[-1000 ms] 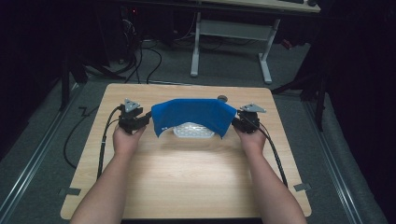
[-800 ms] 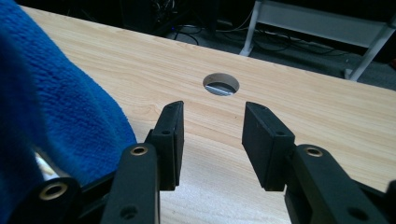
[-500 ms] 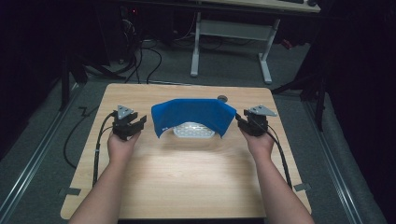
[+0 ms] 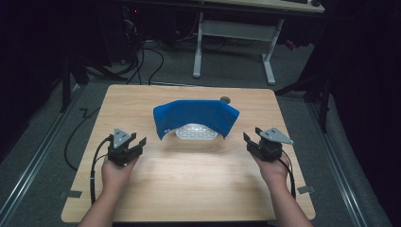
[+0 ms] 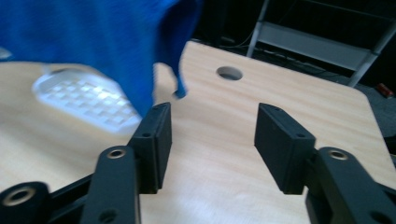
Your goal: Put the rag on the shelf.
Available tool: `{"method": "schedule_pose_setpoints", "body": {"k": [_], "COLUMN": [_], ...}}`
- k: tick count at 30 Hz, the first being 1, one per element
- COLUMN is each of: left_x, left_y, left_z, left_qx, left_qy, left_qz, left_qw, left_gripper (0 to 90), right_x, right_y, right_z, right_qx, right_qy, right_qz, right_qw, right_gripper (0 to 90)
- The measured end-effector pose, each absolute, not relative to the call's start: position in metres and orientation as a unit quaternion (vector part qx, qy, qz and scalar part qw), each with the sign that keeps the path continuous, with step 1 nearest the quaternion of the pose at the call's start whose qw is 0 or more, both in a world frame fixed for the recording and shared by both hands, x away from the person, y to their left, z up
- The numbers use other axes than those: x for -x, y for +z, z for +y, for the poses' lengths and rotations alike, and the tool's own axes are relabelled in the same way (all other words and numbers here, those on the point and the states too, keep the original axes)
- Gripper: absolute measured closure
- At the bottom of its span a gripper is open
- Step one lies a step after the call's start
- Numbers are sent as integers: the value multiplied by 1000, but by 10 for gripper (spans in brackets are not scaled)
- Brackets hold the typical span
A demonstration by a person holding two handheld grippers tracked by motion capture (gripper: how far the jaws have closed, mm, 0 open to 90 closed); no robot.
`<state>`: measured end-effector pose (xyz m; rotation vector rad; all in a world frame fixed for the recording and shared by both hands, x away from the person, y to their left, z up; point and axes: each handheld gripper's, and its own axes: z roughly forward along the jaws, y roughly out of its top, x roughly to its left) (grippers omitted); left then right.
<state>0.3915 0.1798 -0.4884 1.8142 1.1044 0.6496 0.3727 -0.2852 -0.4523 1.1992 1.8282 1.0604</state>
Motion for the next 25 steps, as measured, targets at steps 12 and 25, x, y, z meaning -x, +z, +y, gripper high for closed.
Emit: {"method": "schedule_pose_setpoints", "body": {"k": [12, 25], "left_x": [-327, -297], "left_y": [-517, -530], "left_z": [129, 71], "left_qx": [-776, -846], "left_qy": [168, 169], "left_qz": [409, 308], "left_qw": [450, 402], "left_gripper": [492, 483], "right_x": [-308, -291], "right_y": [-483, -514], "right_z": [-260, -237], "right_qx": [-448, -425], "right_qy": [415, 382], "right_qz": [723, 767], "right_qw": [323, 292], "right_gripper": [407, 418]}}
